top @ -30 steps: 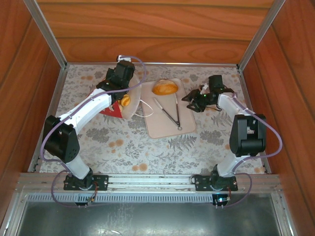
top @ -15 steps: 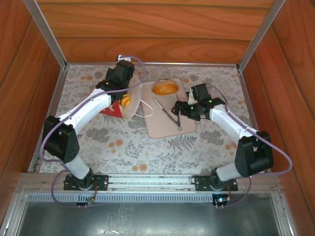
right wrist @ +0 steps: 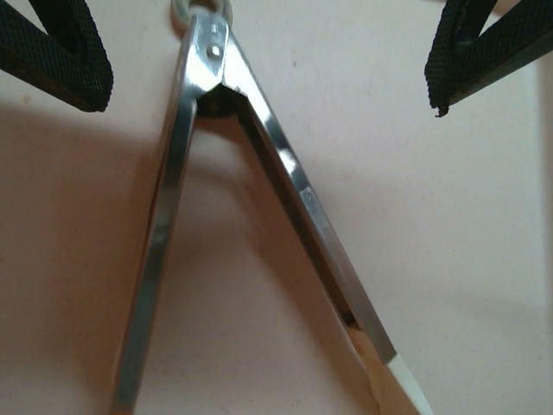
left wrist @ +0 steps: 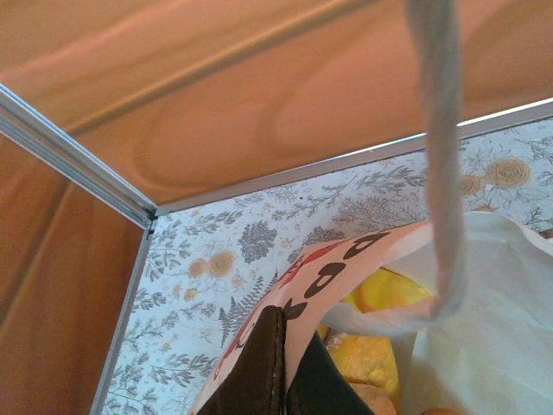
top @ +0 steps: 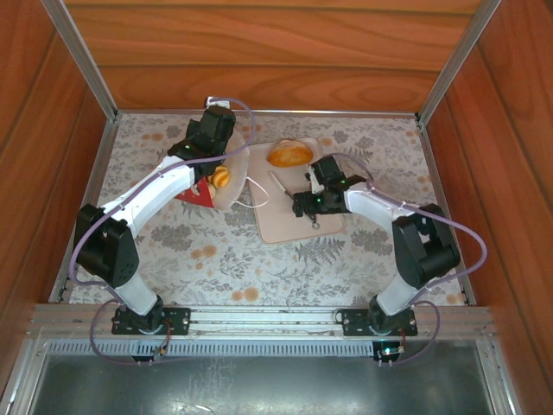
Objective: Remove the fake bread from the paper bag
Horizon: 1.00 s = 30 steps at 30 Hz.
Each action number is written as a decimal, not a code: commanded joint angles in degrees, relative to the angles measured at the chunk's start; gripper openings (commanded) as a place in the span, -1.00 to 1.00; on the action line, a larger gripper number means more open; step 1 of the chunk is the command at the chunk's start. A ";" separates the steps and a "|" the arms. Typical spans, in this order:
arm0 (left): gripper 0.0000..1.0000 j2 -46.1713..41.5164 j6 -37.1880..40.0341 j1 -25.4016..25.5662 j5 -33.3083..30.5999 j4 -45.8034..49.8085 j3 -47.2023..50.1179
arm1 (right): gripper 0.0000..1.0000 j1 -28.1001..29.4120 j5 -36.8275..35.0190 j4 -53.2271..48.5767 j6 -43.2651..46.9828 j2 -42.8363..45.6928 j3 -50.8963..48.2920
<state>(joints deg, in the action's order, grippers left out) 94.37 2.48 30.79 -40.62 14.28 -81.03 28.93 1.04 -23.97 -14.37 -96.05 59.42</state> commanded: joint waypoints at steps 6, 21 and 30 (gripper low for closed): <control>-1.00 -2.17 -1.51 -0.58 0.01 -1.60 -0.99 | 1.00 0.52 -6.75 -1.64 1.63 -7.04 6.11; -1.00 -2.79 -2.30 -1.34 0.71 -1.56 -0.88 | 0.59 0.91 -6.56 -4.99 1.54 -13.71 9.56; -1.00 -3.22 -2.48 -1.34 0.94 -1.63 -0.62 | -0.08 1.31 -11.91 -13.02 -0.33 -12.81 10.19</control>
<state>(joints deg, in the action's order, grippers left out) 93.93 1.41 29.82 -39.51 14.24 -81.03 29.98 -6.98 -29.82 -13.63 -108.64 69.52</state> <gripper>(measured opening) 0.062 0.477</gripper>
